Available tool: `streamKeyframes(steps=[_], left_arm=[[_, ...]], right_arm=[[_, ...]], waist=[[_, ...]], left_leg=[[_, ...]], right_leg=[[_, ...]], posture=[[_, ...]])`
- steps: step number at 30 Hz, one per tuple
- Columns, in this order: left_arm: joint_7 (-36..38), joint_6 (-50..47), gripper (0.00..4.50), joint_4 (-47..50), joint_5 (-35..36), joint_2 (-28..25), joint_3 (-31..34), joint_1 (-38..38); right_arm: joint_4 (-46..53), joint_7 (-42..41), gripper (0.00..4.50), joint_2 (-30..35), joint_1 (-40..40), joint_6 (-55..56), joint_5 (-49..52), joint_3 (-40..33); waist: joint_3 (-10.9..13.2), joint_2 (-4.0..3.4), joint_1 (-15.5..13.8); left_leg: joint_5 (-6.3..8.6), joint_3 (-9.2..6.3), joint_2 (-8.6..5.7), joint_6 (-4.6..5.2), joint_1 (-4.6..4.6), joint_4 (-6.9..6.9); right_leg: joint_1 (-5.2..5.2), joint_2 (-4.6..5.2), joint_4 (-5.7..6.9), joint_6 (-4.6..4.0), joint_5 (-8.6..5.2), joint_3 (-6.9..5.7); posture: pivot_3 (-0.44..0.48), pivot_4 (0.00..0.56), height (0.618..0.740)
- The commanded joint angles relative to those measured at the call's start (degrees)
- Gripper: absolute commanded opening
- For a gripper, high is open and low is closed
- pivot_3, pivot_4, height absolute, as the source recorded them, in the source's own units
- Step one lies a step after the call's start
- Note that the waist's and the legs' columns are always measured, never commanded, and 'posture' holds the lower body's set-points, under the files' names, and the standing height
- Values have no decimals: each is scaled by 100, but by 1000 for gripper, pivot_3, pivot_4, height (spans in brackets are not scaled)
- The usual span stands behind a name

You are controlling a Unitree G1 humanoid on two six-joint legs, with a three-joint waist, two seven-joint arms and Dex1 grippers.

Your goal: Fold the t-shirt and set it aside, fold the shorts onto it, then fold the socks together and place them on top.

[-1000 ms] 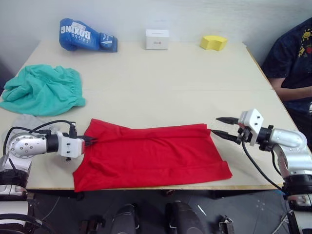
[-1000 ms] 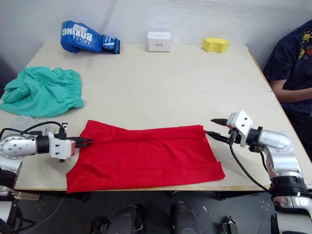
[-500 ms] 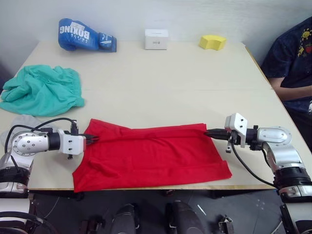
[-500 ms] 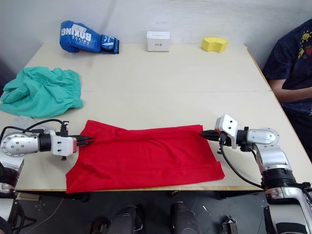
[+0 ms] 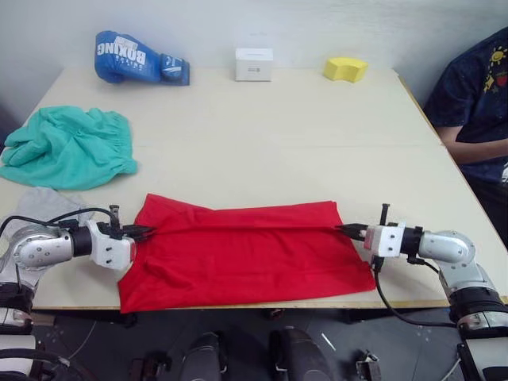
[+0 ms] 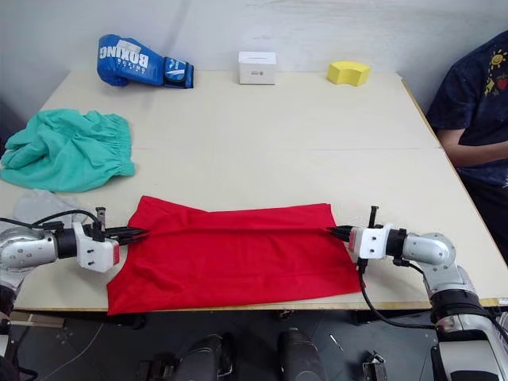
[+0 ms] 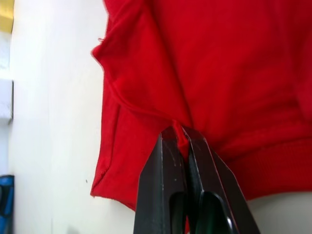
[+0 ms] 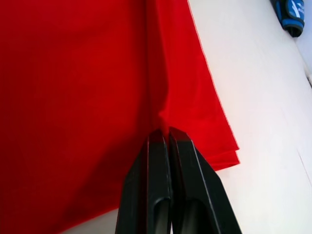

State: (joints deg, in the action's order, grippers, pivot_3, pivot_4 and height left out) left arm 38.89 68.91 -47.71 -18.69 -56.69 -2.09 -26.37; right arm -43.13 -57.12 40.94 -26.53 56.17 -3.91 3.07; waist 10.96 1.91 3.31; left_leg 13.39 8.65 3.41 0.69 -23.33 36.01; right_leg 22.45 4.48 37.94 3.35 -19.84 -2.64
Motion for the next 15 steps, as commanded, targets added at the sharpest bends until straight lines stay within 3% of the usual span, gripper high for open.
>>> streamKeyframes(steps=[1,7,15], left_arm=[[-1196,264,0,162,-1068,-304,219,-102],[-3894,240,0,1049,-3381,-733,119,0],[-5517,-15,0,917,-4524,-1129,-780,47]], right_arm=[[-332,471,23,188,-187,581,-342,33],[-819,1130,23,329,-306,968,-902,245],[-1064,1528,23,356,-437,997,-1067,477]], waist=[[0,0,4],[0,0,3],[0,0,6]], left_leg=[[0,0,0,0,0,-1],[0,0,0,1,1,-7],[-3,20,1,-1,11,-14]], right_leg=[[0,0,0,0,0,0],[0,2,-4,0,0,3],[0,-1,1,0,0,14]], posture=[[0,150,740],[0,150,740],[0,150,740]])
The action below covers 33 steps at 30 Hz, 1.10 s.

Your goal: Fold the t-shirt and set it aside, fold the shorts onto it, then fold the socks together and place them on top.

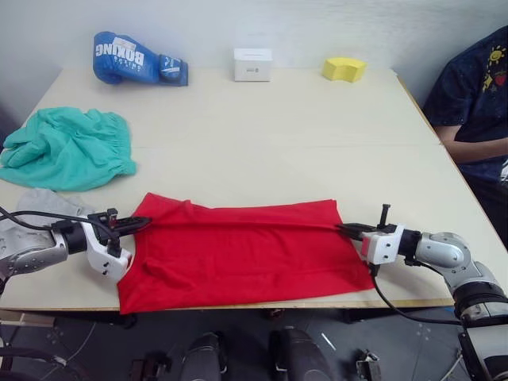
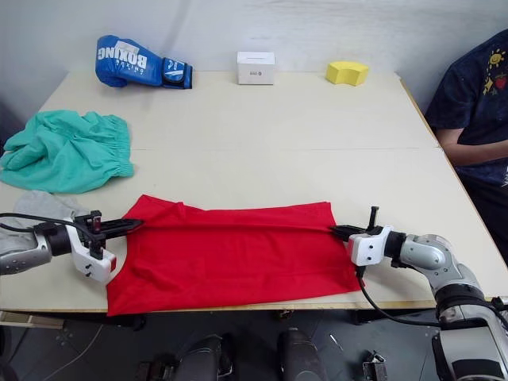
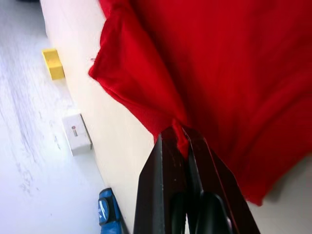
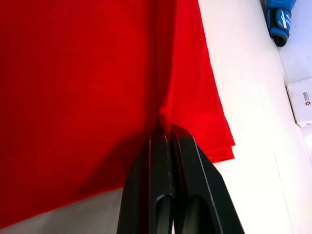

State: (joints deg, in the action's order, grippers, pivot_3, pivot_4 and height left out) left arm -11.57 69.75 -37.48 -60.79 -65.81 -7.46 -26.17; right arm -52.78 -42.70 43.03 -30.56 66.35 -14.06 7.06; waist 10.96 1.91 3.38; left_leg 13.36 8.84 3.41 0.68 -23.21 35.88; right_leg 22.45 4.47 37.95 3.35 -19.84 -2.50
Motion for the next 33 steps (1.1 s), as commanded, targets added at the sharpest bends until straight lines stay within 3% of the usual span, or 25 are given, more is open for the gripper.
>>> streamKeyframes(steps=[1,4,7,10,13,14,15,17,19,21,24,29,31,33], left_arm=[[-554,-131,0,-171,-349,-251,-349,28],[-605,-22,0,-455,-150,-334,-553,30],[-378,299,642,-758,343,-354,-661,-4],[714,635,1529,-1477,1654,-317,-821,-11],[2240,491,2454,-1758,3674,-394,-933,253],[3131,18,2778,-1468,4845,-429,-894,577],[4011,-515,3069,-1038,6005,-505,-834,953],[6167,-2722,3069,149,8506,-707,-158,1857],[7409,-4639,3069,963,9945,-970,527,2486],[7860,-6064,3107,1391,10741,-1106,1167,2804],[7759,-7429,2175,1790,11308,-868,1873,2661],[6711,-8151,537,2723,10696,166,1688,1653],[6344,-8202,27,2943,10174,643,1393,1272],[6038,-8256,27,3000,9778,1106,1187,940]], right_arm=[[-111,65,23,142,-37,-62,-18,105],[-37,-331,23,78,43,-300,530,114],[171,-670,896,130,146,-437,960,141],[562,-1137,1917,252,359,-806,1571,84],[1198,-1730,2955,439,659,-1587,2308,-16],[1463,-1933,3298,520,792,-1957,2579,-79],[1731,-2099,3310,605,929,-2332,2826,-154],[2488,-2474,3310,886,1320,-3460,3460,-356],[3107,-2669,3310,1070,1607,-4328,3915,-554],[3616,-2713,2919,1172,1749,-5013,4224,-738],[4224,-2596,1967,1077,1724,-5902,4491,-888],[5384,-1875,184,276,1413,-6793,4362,-574],[5675,-1381,0,-291,1215,-6988,4053,-277],[5727,-857,0,-865,993,-7104,3627,26]], waist=[[0,0,-3],[0,1,-7],[-1,1,-6],[-2,-1,-17],[-3,-3,-15],[-4,-5,-11],[-6,-8,-1],[-4,-14,9],[-1,-17,29],[0,-17,20],[0,-19,-14],[-6,-28,-82],[-6,-27,-103],[-6,-27,-110]], left_leg=[[0,2,1,0,0,0],[-5,11,3,-7,4,0],[-5,16,5,-8,8,-1],[-8,26,6,-13,15,-4],[-14,31,10,-25,18,-5],[-14,32,10,-25,19,-5],[-13,32,12,-26,21,-5],[-13,31,17,-31,21,-7],[-13,25,21,-35,17,-1],[-12,9,26,-34,14,10],[0,-23,24,-39,15,20],[-1,-43,21,-46,5,16],[-14,-42,21,-28,-8,14],[-22,-38,21,-39,-16,16]], right_leg=[[0,-1,0,0,0,2],[1,-3,1,0,0,5],[0,-4,2,0,0,11],[0,-5,3,0,0,18],[0,-6,3,1,0,20],[0,-6,4,1,0,24],[0,-6,4,1,0,26],[1,-6,8,-1,-1,25],[4,-8,18,-6,-4,20],[0,-15,25,-11,-6,9],[-6,-16,31,-27,-1,-16],[-13,-11,17,-34,3,-31],[-6,-13,11,-31,4,-30],[0,-20,6,-31,4,-30]], posture=[[0,150,740],[0,150,740],[0,150,740],[0,150,740],[0,150,740],[0,150,740],[0,150,740],[0,150,740],[0,150,740],[0,150,740],[0,150,740],[0,150,740],[0,150,740],[0,150,740]])
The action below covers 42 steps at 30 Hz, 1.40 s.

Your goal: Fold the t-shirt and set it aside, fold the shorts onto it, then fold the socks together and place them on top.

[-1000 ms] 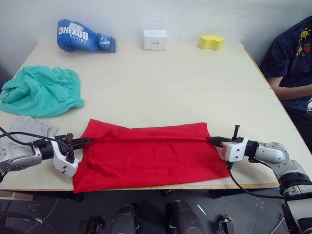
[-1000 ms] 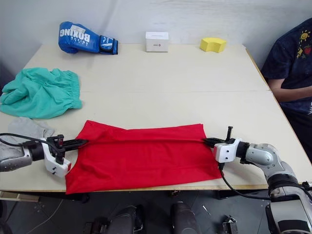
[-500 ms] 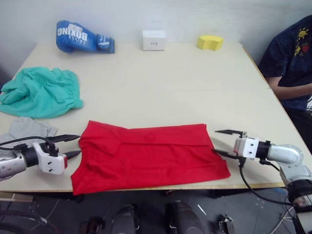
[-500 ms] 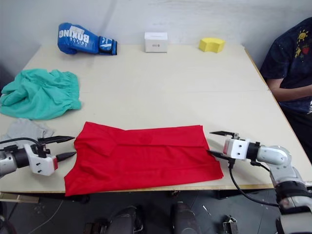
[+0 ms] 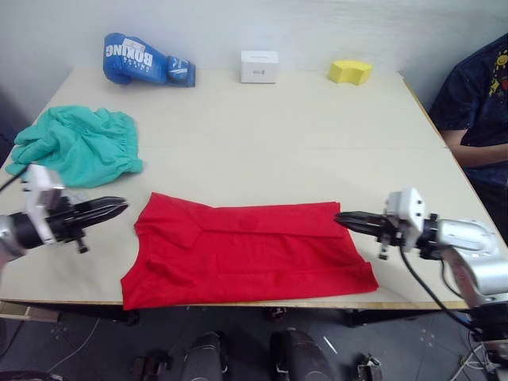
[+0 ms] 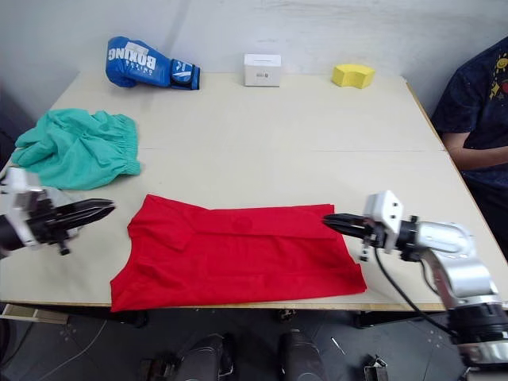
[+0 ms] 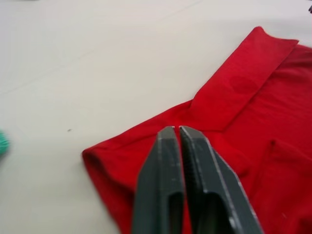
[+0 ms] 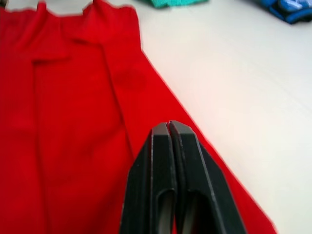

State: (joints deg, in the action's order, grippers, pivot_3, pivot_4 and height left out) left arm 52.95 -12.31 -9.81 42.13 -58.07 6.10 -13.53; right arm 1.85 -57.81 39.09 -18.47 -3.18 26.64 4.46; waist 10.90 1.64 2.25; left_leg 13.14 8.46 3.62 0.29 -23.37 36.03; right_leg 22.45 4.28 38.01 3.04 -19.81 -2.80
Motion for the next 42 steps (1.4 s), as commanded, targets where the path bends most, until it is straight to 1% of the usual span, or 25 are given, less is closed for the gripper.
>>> streamKeyframes(steps=[1,2,4,5,6,8,9,12,13,15,18,20,22,25,28,30,31,33,35,38,39,40,42], left_arm=[[-498,-48,27,261,-658,509,-203,-412],[-688,-124,27,278,-834,748,-311,-542],[-1426,-116,27,91,-1421,1336,-618,-806],[-1778,-81,27,-18,-1778,1538,-758,-889],[-2087,-115,27,-86,-1984,1765,-739,-954],[-2467,-237,27,-104,-2158,2069,-576,-1005],[-2668,-276,27,-137,-2270,2169,-492,-963],[-2989,-325,27,-175,-2603,2237,-381,-743],[-3012,-344,27,-168,-2666,2247,-350,-691],[-3016,-430,27,-226,-2724,2203,-181,-519],[-2844,-352,27,-371,-2778,2100,3,-338],[-2682,-270,27,-418,-2781,2033,75,-230],[-2466,-145,27,-456,-2758,1964,161,-93],[-2049,160,27,-464,-2574,1901,437,131],[-1367,348,27,-227,-2099,1834,829,314],[-952,330,405,23,-1844,1718,1017,416],[-734,270,625,219,-1710,1635,1080,479],[-207,27,1232,750,-1347,1400,1183,630],[180,-92,1843,1253,-1129,1147,1257,764],[552,-208,2847,1819,-925,981,1252,988],[677,-236,3155,2000,-872,954,1222,1090],[785,-294,3484,2181,-799,938,1193,1192],[807,-293,4094,2415,-774,1017,1131,1247]], right_arm=[[245,861,0,-666,-282,-152,-665,369],[122,1115,0,-1000,-419,-157,-907,538],[-397,1876,0,-1720,-795,-106,-1570,943],[-591,2111,0,-1933,-897,-117,-1831,1109],[-755,2292,0,-2085,-937,-117,-2081,1183],[-946,2573,0,-2243,-932,-79,-2385,1170],[-1191,2738,0,-2245,-938,-9,-2546,1143],[-1620,2836,0,-2078,-859,157,-2706,980],[-1667,2812,0,-2033,-826,219,-2688,917],[-1752,2773,0,-1747,-656,286,-2615,598],[-1970,2563,0,-1230,-378,501,-2450,104],[-2192,2435,0,-905,-237,747,-2364,-171],[-2352,2237,0,-669,-118,1001,-2152,-479],[-2368,1825,0,-487,34,1080,-1540,-1050],[-2293,1563,0,-372,57,1009,-1159,-1420],[-2131,1248,0,-291,43,725,-809,-1596],[-2013,1033,167,-233,21,475,-576,-1657],[-1739,354,587,73,-39,-239,-228,-1543],[-1674,-220,1216,431,-258,-804,-168,-1296],[-1923,-896,2316,756,-766,-1393,-277,-879],[-2094,-1114,2621,814,-992,-1520,-387,-696],[-2344,-1294,3021,823,-1269,-1513,-577,-481],[-3076,-1427,3719,638,-1894,-1289,-950,-171]], waist=[[0,2,7],[0,2,8],[-2,5,8],[-3,7,17],[-3,7,27],[-4,9,25],[-4,9,20],[-4,10,5],[-5,11,0],[-7,14,-7],[-10,17,-10],[-15,17,-25],[-18,20,-33],[-20,20,-33],[-18,14,56],[-17,14,89],[-17,15,95],[-16,15,97],[-15,13,101],[-12,3,108],[-12,-2,113],[-12,-3,129],[-11,-4,131]], left_leg=[[-6,2,1,-10,-2,0],[-9,6,1,-17,-5,3],[-10,9,2,-18,-12,0],[-8,9,2,-18,-5,-1],[-13,9,1,-18,4,5],[-26,6,2,-26,5,-3],[-27,6,2,-27,-1,-5],[-26,8,1,-23,-15,-2],[-25,10,0,-22,-15,-2],[-24,10,0,-22,-7,-3],[-22,9,1,-26,14,-9],[-7,7,1,-51,20,-10],[-6,7,1,-51,21,-10],[-7,8,1,-50,23,-15],[-13,12,2,-42,22,-29],[-17,13,2,-42,21,-36],[-22,12,3,-34,20,-39],[-25,10,4,-28,18,-42],[-22,8,4,-26,17,-46],[-1,9,2,-29,19,-47],[0,9,2,-28,19,-48],[1,9,2,-27,20,-51],[1,10,2,-27,19,-57]], right_leg=[[3,-3,-1,1,1,3],[6,-7,1,1,1,4],[13,-7,-2,3,2,6],[7,-7,-8,3,1,7],[2,-8,6,6,5,7],[3,-10,8,3,12,6],[7,-10,7,3,12,6],[16,-9,-3,4,12,7],[15,-8,-5,5,12,7],[7,-8,-5,5,12,6],[-9,-8,-4,5,12,6],[-14,-7,-4,5,12,6],[-15,-5,-5,5,12,5],[-15,-6,-7,4,12,6],[-7,-7,-7,4,12,11],[-3,-8,-7,4,12,11],[-2,-8,-8,4,12,10],[1,-8,-9,3,12,9],[0,-6,-12,2,11,9],[0,0,-15,0,11,10],[0,0,-16,-2,10,10],[0,0,-19,-3,9,10],[3,-1,-21,-9,6,8]], posture=[[0,150,740],[0,150,740],[0,150,740],[0,150,740],[0,150,740],[0,150,740],[0,150,740],[0,150,740],[0,150,740],[0,150,740],[0,150,740],[0,150,740],[0,150,740],[0,150,740],[0,150,740],[0,150,740],[0,150,740],[0,150,740],[0,150,740],[0,150,740],[0,150,740],[0,150,740],[0,150,740]])
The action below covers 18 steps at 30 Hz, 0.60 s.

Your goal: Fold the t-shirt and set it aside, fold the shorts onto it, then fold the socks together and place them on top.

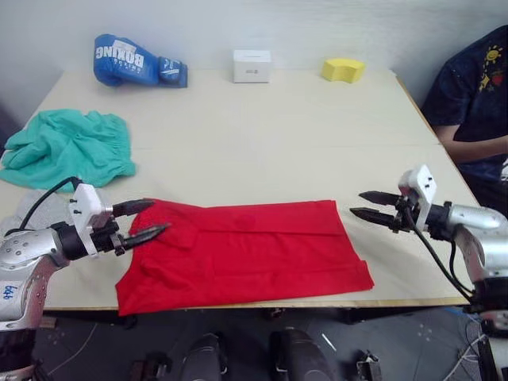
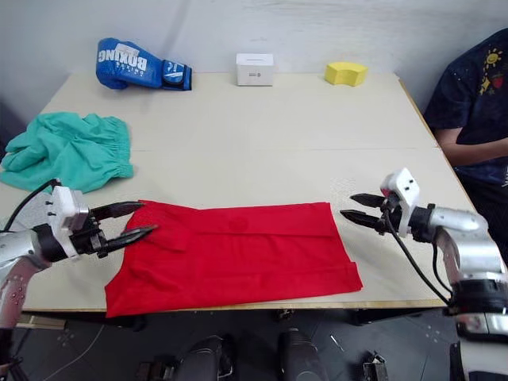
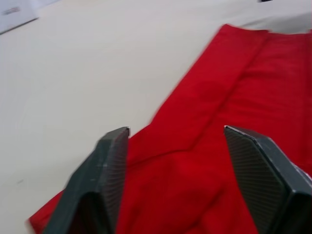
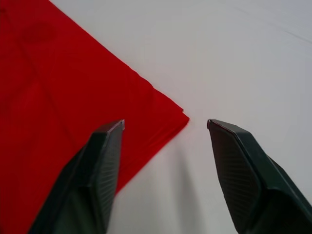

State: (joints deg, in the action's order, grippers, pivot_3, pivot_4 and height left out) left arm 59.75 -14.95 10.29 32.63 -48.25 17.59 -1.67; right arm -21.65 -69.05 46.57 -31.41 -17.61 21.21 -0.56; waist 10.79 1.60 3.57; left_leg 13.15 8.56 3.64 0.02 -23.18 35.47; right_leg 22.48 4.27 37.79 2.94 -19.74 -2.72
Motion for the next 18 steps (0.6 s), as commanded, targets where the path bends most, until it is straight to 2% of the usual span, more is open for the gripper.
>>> streamKeyframes(steps=[1,2,7,12,15,18], left_arm=[[99,-42,4391,468,208,92,-34,50],[55,-22,4500,517,207,165,-56,19],[-79,-138,4500,796,264,403,-113,72],[-138,-159,4500,967,240,525,-101,283],[-243,-113,4500,996,183,580,-54,364],[-361,-70,4500,960,143,643,-46,355]], right_arm=[[-1143,-308,4037,-233,-902,266,-572,450],[-1587,-333,4397,-374,-1198,428,-723,547],[-3100,-570,4397,-881,-2130,884,-1326,896],[-3718,-849,4397,-1152,-2451,1172,-1874,1266],[-3563,-1479,3482,-1172,-2326,1303,-1903,1349],[-3388,-1756,2469,-1199,-2232,1307,-1857,1312]], waist=[[1,0,6],[1,-1,8],[3,-4,-7],[3,-4,-8],[3,-4,-8],[3,-4,-8]], left_leg=[[-1,0,0,-1,0,-1],[-2,0,0,-2,-1,-1],[-31,0,-1,-2,-7,-2],[-30,0,-1,-3,-12,-1],[-28,-2,0,-2,-7,0],[-24,-7,1,4,-5,-1]], right_leg=[[2,0,0,-2,-1,-1],[4,-1,1,-4,-1,0],[7,-5,-2,-9,-2,-1],[5,-4,-13,-8,-2,-1],[2,-4,-10,-7,-2,-2],[0,-4,-5,-7,-2,-5]], posture=[[0,150,740],[0,150,740],[0,150,740],[0,150,740],[0,150,740],[0,150,740]])
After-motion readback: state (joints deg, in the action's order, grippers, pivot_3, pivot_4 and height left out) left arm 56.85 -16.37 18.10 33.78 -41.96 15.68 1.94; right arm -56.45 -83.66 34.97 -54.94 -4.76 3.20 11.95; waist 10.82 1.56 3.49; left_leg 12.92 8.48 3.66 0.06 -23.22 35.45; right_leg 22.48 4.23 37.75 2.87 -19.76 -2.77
